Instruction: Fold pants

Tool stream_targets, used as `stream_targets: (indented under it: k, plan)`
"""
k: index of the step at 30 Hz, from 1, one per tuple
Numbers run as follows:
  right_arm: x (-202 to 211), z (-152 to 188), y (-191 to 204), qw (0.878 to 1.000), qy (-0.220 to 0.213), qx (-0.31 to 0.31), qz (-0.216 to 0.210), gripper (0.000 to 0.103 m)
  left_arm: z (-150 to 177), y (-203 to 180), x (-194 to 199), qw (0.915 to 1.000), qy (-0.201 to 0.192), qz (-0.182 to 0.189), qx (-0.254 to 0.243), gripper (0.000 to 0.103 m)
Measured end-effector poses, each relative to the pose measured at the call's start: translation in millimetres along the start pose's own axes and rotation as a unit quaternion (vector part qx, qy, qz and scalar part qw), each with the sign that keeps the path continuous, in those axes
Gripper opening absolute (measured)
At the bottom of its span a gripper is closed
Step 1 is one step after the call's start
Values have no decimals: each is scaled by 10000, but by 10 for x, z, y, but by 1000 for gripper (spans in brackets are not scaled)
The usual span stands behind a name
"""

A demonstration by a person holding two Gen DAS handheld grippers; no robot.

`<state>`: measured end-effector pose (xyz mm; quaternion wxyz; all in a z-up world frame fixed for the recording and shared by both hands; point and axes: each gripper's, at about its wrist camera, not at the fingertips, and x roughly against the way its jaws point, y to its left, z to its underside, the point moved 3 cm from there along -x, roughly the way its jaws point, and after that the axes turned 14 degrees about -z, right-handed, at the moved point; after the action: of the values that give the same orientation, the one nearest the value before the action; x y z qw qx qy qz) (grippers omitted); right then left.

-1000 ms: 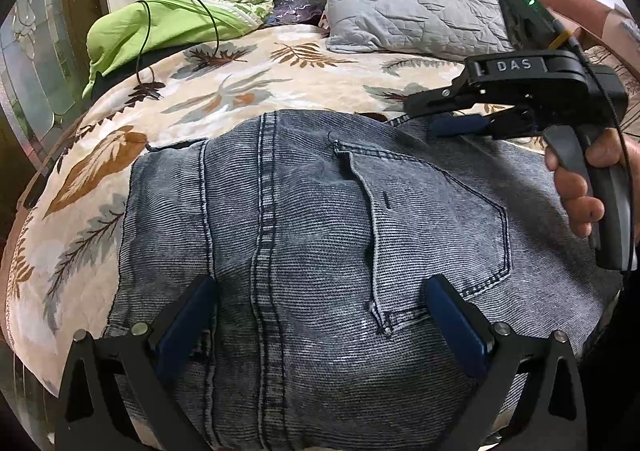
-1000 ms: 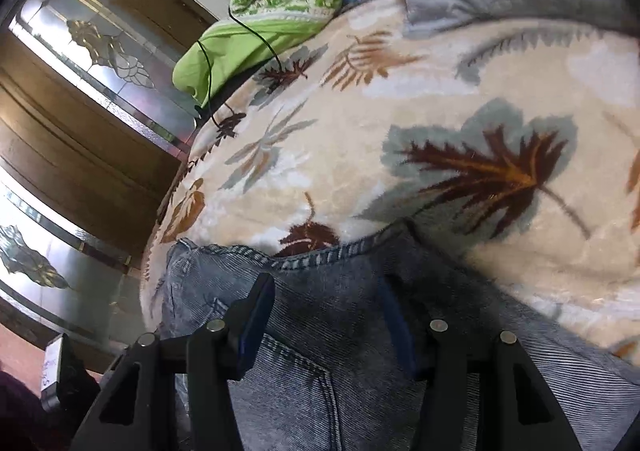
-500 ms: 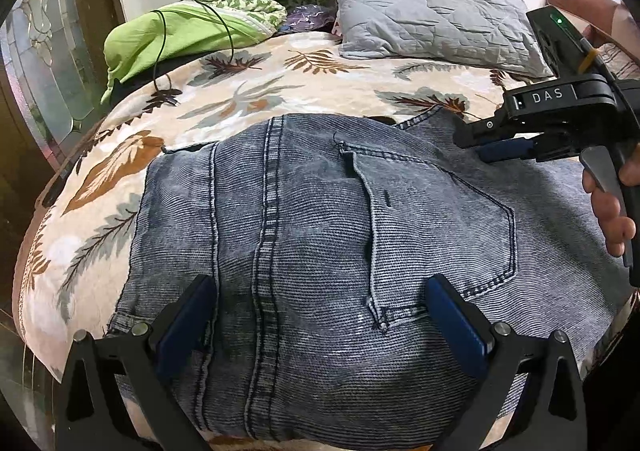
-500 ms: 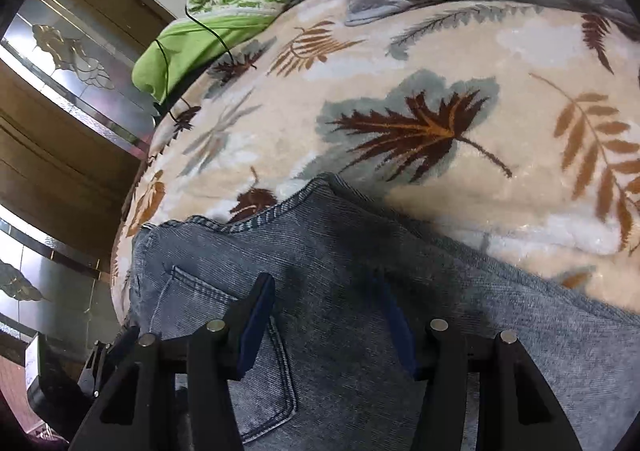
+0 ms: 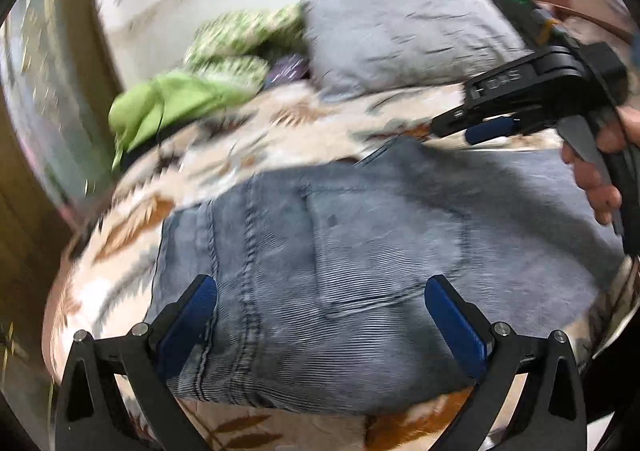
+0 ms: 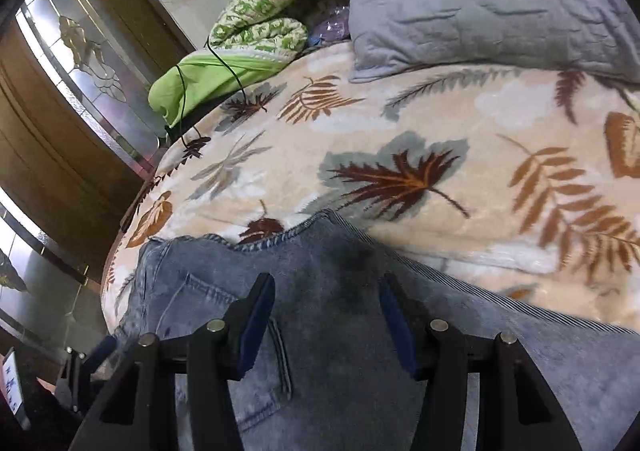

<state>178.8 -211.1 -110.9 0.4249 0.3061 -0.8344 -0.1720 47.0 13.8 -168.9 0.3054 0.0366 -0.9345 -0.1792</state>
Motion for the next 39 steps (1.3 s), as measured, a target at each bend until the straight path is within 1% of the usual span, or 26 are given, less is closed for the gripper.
stream_targets:
  k: [2,4,7,9,11,13,15,17,21,24,27,30,32,34,39]
  plan:
    - [103,55,-26,9999,-7,11,141,58,18,-128,92,9994,-114,246,-207,103]
    - [204,119,-116,9995,-11,-79,299,58,58,-260,146,9977,-98,540,-406,103]
    - [341,200,-283,9984,-8,-266,505,58,70,-407,189,9946,-61,829,-616,103]
    - [440,241,-384,9970,-25,-314,702,58,74,-506,181,9914,91,1119,-665,103]
    - [510,286,-482,9960,5,-427,786,58,80,-580,157,9886,286,1321,-666,103]
    - [526,348,-608,9942,131,-613,873,58,81,-662,93,9847,587,1524,-609,103]
    - [501,414,-728,9918,279,-776,978,58,62,-697,34,9829,745,1601,-522,103]
    - [486,433,-750,9919,291,-777,965,57,46,-732,14,9824,789,1614,-516,103]
    - [467,414,-767,9923,310,-626,1023,57,81,-830,-4,9825,785,1536,-708,103]
    - [441,362,-786,9922,266,-631,1041,57,112,-873,23,9801,769,1620,-857,103]
    - [443,320,-797,9923,205,-702,997,57,109,-881,64,9798,684,1645,-908,103]
    - [543,273,-752,9927,-4,-626,1026,57,36,-806,138,9800,460,1796,-722,103]
    - [651,250,-712,9930,-147,-560,1031,57,-19,-756,208,9809,235,1830,-609,103]
    - [739,243,-698,9927,-225,-578,1032,57,-43,-733,226,9813,181,1837,-550,103]
    - [968,302,-832,9881,-234,-796,1292,57,-13,-729,100,9805,516,1825,-518,103]
